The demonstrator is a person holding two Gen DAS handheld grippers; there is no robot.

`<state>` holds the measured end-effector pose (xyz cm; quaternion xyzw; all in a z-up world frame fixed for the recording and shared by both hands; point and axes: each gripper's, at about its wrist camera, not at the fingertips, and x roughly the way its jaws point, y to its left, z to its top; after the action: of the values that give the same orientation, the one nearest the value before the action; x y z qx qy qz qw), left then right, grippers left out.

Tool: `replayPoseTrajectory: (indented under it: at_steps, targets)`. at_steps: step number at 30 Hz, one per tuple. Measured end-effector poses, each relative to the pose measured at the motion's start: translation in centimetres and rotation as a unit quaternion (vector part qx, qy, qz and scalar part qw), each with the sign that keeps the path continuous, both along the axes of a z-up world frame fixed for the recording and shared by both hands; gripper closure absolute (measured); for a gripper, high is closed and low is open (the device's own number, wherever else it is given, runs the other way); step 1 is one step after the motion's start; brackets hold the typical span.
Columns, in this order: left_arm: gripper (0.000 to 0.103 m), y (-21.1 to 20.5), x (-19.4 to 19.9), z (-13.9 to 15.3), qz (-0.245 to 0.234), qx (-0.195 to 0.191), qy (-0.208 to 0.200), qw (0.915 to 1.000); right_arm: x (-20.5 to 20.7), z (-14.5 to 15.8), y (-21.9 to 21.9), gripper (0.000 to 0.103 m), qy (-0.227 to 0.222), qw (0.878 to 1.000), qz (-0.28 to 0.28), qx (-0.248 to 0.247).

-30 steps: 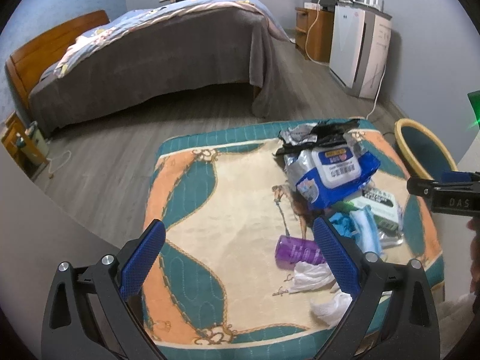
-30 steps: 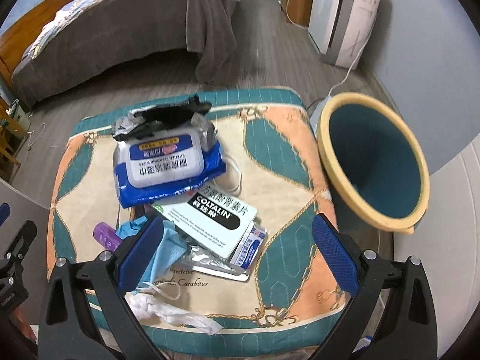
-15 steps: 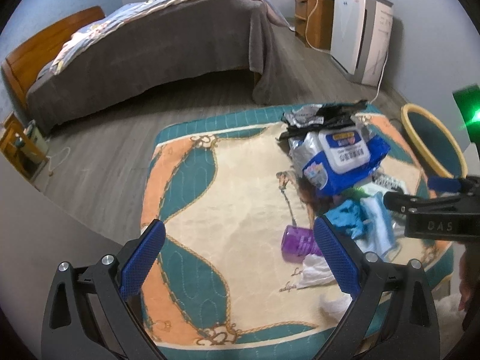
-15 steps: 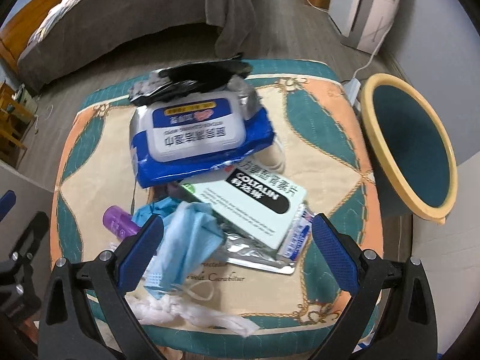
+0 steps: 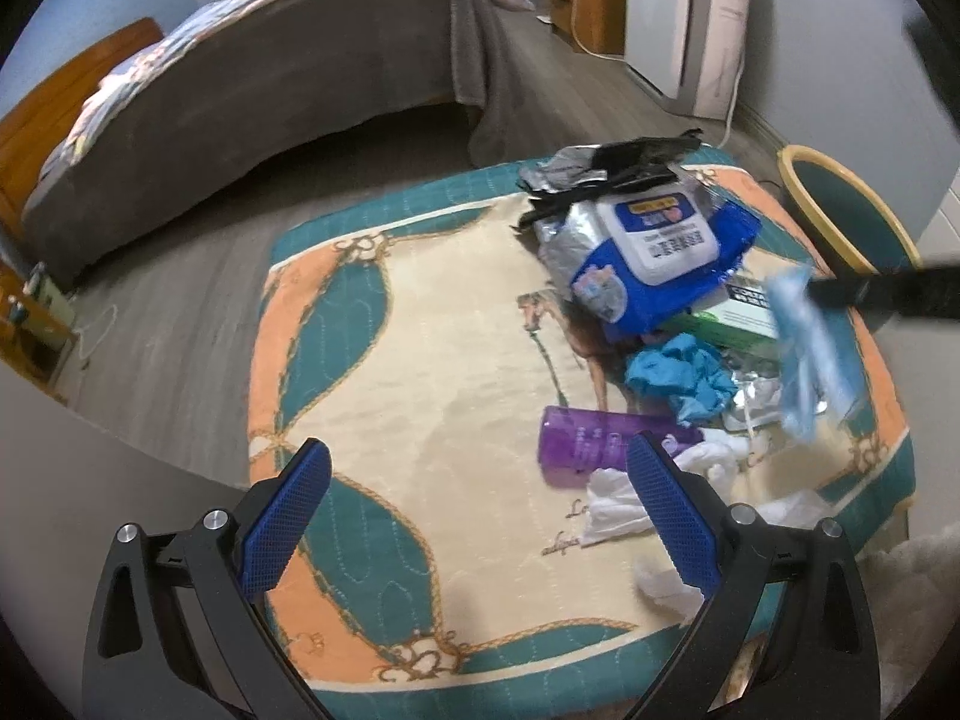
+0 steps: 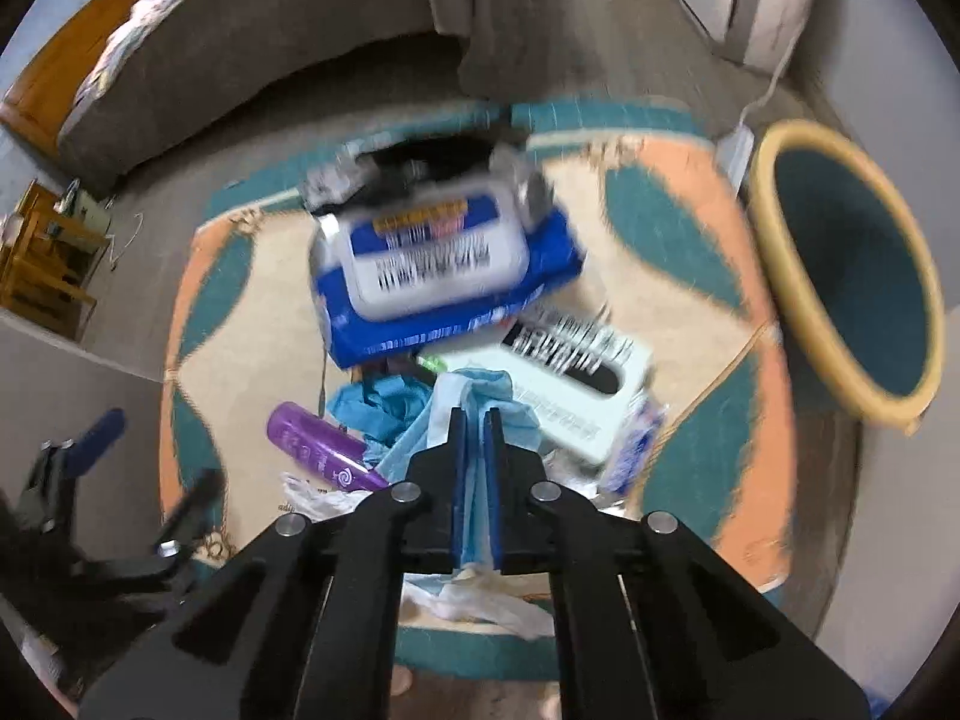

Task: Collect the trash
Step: 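Grasp the blue face mask with the right tool while the left tool grasps white tissue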

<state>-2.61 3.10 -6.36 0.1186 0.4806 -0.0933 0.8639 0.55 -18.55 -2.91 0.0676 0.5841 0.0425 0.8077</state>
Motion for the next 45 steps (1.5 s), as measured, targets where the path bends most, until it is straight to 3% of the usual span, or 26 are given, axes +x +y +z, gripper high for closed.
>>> replayPoseTrajectory:
  at_steps: [4, 9, 19, 24, 27, 28, 31, 35, 40, 45]
  targets:
    - [0.005, -1.2, -0.3, -0.4, -0.015, -0.01, 0.009, 0.9998, -0.3, 2.0, -1.4, 0.098, -0.033, 0.998, 0.012, -0.046]
    - [0.005, -3.3, -1.2, -1.8, -0.043, -0.015, 0.035, 0.9984, -0.3, 1.1, -3.5, 0.098, -0.023, 0.999, -0.026, 0.011]
    - [0.009, -7.3, -2.5, -4.2, -0.096, 0.0, 0.042, 0.9945, 0.6, 1.3, -3.7, 0.098, -0.039, 0.999, -0.021, 0.01]
    - [0.033, -8.7, -2.7, -4.9, -0.123, 0.018, 0.048, 0.9911, 0.8, 1.6, -4.5, 0.098, -0.044, 0.999, -0.025, 0.012]
    - [0.062, -9.0, -2.8, -4.8, -0.134, 0.031, 0.041, 0.9897, 0.9, 1.7, -4.9, 0.098, -0.046, 0.998, -0.028, 0.017]
    - [0.078, -9.0, -2.8, -4.6, -0.137, 0.029, 0.04, 0.9894, 0.9, 1.8, -5.0, 0.098, -0.046, 0.998, -0.029, 0.018]
    - [0.083, -8.7, -2.8, -3.3, -0.136, 0.007, 0.021, 0.9904, 0.9, 2.0, -5.3, 0.098, -0.047, 0.998, -0.03, 0.022]
    - [0.084, -8.1, -2.5, -0.4, -0.122, -0.023, -0.022, 0.9921, 0.9, 2.5, -5.5, 0.098, -0.055, 0.998, -0.029, 0.021]
    - [0.084, -6.9, -1.7, 2.9, -0.09, -0.066, -0.045, 0.9928, 0.8, 3.5, -6.3, 0.098, -0.069, 0.997, -0.034, 0.024]
    - [0.084, -6.9, -1.2, 4.7, -0.079, -0.067, -0.064, 0.9926, 0.6, 5.1, -7.7, 0.098, -0.094, 0.995, -0.041, 0.015]
